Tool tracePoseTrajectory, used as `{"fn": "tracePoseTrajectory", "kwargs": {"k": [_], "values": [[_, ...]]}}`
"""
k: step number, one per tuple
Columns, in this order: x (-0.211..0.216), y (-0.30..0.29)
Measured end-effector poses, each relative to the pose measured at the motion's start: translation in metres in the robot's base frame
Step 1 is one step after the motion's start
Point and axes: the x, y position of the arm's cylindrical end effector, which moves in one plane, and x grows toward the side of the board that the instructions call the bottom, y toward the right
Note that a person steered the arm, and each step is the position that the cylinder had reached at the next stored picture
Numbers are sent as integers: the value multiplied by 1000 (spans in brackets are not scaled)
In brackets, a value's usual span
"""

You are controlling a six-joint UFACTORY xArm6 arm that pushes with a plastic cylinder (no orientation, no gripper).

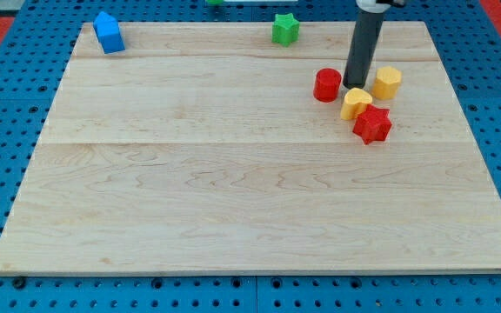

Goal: Move the yellow heart towards center left

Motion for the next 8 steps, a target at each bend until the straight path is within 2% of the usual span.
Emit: {"fn": "tracePoseTrajectory", "kwargs": {"k": [2, 3, 4, 6, 7, 8], "values": [[26, 13], [40, 46], [62, 13], [69, -90], [56, -68], [48, -77]]}}
